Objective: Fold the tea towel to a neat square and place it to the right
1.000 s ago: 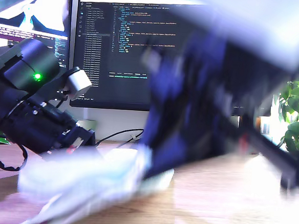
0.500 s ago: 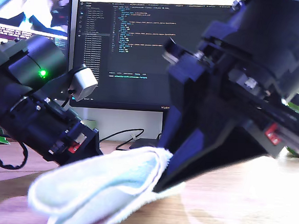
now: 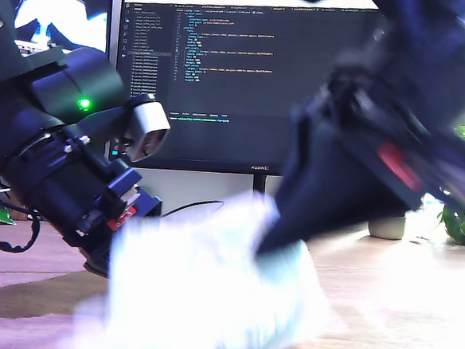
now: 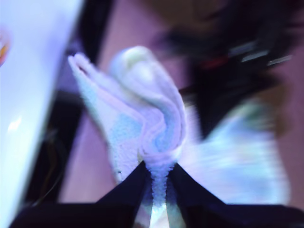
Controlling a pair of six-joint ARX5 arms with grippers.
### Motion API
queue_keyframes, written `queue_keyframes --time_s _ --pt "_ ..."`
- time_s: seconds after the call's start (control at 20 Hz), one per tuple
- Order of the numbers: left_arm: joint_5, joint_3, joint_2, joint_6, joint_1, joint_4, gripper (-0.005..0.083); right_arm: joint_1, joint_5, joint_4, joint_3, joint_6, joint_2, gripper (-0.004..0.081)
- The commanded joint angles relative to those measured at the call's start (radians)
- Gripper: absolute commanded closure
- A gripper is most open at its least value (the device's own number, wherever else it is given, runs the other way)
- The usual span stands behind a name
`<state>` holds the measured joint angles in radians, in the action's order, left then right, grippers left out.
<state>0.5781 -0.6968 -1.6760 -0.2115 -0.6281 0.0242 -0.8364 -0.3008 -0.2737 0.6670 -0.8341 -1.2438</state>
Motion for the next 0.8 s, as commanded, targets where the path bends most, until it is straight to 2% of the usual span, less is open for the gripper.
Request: queue_keyframes --time_s 0.0,0.2,0.35,0.75 --pt "-0.018 0.056 -0.067 0.002 -0.032 0.092 0.0797 0.034 -0.007 0.022 0.018 0.027 -0.004 0.0782" --pt "0.0 0.017 -0.067 -0.001 -0.043 0.15 0.0797 0.104 -0.007 0.041 0.018 0.054 -0.007 0.0783" --pt "0.034 0.006 -0.067 -0.005 -0.049 0.161 0.0797 0.129 -0.007 0.051 0.018 0.071 -0.021 0.0783" --pt "0.043 0.005 -0.067 -0.005 -0.055 0.162 0.0797 0.13 -0.03 0.148 0.018 0.088 -0.19 0.0783"
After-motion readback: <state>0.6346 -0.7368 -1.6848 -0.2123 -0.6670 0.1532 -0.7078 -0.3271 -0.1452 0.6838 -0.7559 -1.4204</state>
